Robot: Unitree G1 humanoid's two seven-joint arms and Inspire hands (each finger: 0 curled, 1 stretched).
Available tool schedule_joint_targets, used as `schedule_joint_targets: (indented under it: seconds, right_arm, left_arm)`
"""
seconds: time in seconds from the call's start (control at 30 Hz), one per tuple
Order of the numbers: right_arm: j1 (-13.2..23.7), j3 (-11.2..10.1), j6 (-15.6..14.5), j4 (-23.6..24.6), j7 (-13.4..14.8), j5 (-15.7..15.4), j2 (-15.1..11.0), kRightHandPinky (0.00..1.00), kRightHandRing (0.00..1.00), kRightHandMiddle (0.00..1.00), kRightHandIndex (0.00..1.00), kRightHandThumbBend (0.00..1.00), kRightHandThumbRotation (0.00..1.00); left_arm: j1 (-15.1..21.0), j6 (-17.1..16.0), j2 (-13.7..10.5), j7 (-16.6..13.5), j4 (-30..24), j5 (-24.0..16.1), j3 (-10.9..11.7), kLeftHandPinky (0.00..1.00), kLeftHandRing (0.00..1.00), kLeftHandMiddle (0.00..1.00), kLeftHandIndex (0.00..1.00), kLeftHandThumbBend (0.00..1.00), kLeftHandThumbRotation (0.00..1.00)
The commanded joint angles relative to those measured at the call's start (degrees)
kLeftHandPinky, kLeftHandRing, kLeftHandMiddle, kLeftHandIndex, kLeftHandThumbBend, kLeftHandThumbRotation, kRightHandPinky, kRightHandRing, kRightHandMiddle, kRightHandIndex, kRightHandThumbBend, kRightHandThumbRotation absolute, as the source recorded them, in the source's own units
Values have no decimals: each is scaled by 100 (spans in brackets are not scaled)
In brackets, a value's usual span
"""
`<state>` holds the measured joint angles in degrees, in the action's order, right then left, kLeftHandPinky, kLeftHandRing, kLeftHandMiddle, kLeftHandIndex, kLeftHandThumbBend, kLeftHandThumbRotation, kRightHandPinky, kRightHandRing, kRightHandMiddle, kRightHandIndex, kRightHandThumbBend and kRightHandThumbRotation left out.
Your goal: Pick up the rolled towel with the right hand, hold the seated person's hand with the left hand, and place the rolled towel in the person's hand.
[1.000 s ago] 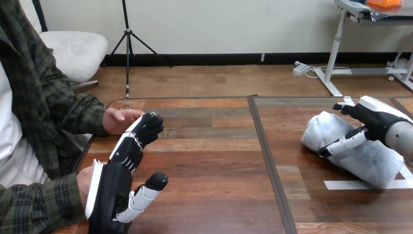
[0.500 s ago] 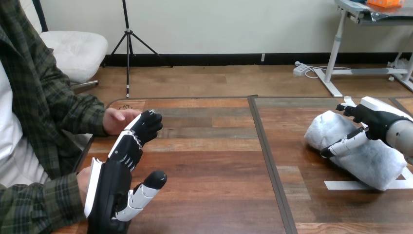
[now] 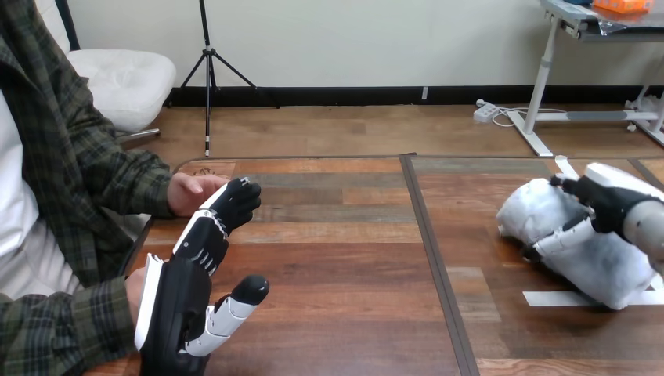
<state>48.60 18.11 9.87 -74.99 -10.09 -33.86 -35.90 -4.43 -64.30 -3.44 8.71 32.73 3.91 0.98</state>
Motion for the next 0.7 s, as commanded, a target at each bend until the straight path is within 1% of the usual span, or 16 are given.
schedule_joint_targets:
  seconds: [0.0, 0.07, 0.17, 0.3, 0.37, 0.4, 0.6, 0.67]
  right_arm:
    - [92, 118, -75, -264, 189, -82, 246, 81, 91, 94, 96, 98, 38]
    - [62, 106, -66, -289, 230, -74, 269, 81, 90, 93, 95, 99, 40]
    - [14, 142, -125, -339, 289, -112, 333, 82, 89, 92, 94, 100, 42]
    - [-48, 230, -165, -374, 368, -186, 407, 81, 88, 91, 92, 100, 46]
    - [-70, 239, -164, -380, 411, -183, 436, 80, 85, 88, 89, 100, 46]
    - [-97, 198, -155, -380, 442, -135, 465, 79, 85, 88, 89, 100, 46]
    - [-187, 48, -92, -372, 542, 54, 581, 71, 75, 78, 79, 100, 40]
    - [-198, 41, -90, -369, 556, 80, 611, 67, 71, 73, 72, 100, 35]
  left_arm:
    - [134, -39, 37, 16, -375, 50, -39, 83, 83, 83, 83, 100, 73]
    - [118, -16, 35, 29, -412, 67, -55, 83, 82, 83, 83, 100, 73]
    - [110, -22, 39, 65, -447, 138, -88, 83, 83, 83, 83, 100, 72]
    - [95, -49, 57, 82, -495, 163, -104, 83, 83, 82, 82, 100, 71]
    - [88, -52, 64, 72, -514, 141, -91, 83, 82, 82, 82, 100, 71]
    - [73, -45, 66, 65, -549, 127, -90, 83, 82, 82, 82, 100, 71]
    - [12, -5, 75, 22, -690, 44, -69, 82, 82, 82, 82, 100, 71]
    - [4, 0, 78, 13, -716, 30, -61, 82, 82, 82, 82, 100, 71]
